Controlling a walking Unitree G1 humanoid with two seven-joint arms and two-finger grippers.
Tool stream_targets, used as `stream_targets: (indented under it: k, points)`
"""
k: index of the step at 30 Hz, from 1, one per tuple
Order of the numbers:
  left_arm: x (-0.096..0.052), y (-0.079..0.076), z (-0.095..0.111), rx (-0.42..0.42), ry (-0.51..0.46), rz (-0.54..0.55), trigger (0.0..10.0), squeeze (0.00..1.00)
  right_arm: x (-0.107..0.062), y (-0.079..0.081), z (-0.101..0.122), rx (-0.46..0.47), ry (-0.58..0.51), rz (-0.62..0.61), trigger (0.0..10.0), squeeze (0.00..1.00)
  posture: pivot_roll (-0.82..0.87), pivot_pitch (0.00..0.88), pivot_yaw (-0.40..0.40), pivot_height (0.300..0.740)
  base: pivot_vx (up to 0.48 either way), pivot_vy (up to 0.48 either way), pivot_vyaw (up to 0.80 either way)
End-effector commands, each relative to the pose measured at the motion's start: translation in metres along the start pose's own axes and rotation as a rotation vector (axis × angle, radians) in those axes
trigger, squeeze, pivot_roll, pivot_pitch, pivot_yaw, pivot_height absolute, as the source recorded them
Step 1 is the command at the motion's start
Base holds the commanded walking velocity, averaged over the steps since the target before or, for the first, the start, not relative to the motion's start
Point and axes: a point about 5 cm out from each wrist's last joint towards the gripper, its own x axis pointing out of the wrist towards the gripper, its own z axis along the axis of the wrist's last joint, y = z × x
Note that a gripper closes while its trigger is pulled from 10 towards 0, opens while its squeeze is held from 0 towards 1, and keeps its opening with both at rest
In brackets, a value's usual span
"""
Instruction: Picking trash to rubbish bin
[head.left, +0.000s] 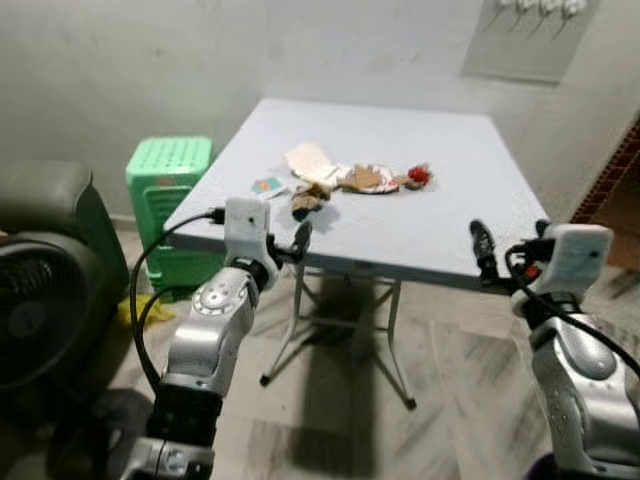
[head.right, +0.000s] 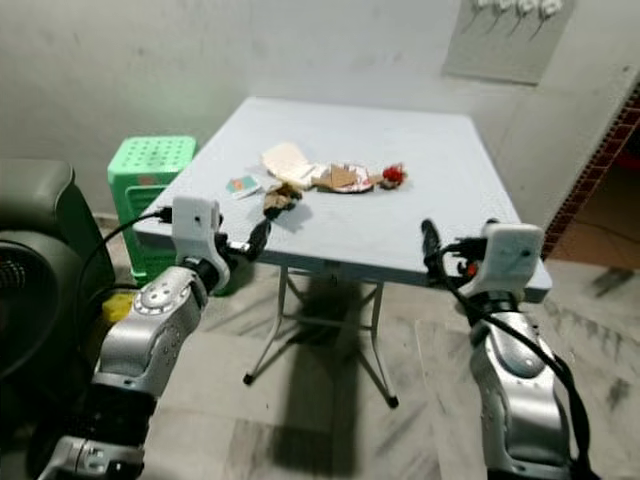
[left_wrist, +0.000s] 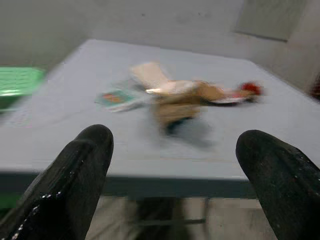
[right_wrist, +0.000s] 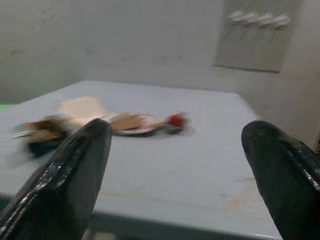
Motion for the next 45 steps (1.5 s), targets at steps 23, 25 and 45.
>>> stream_targets:
  k: [23, 25, 45]
  points:
    - [0.0007, 0.0039, 0.0017, 0.01, 0.059, 0.042, 10.0, 0.0, 0.0016, 0.009, 0.0088, 0.026, -0.025, 0.068, 10.0, 0.0, -0.07, 0.029, -0.044, 0.74, 0.0, 0.0, 0.0]
    - [0.0003, 0.004, 0.0017, 0.01, 0.058, 0.043, 10.0, 0.0, 0.0014, 0.0096, 0.0089, 0.027, -0.025, 0.074, 10.0, 0.0, -0.07, 0.031, -0.044, 0.74, 0.0, 0.0, 0.0]
    - [0.001, 0.0022, 0.0049, 0.003, 0.034, 0.022, 10.0, 0.0, 0.0013, 0.0141, 0.0089, 0.032, -0.027, 0.125, 10.0, 0.0, -0.07, 0.025, -0.042, 0.74, 0.264, 0.0, 0.0]
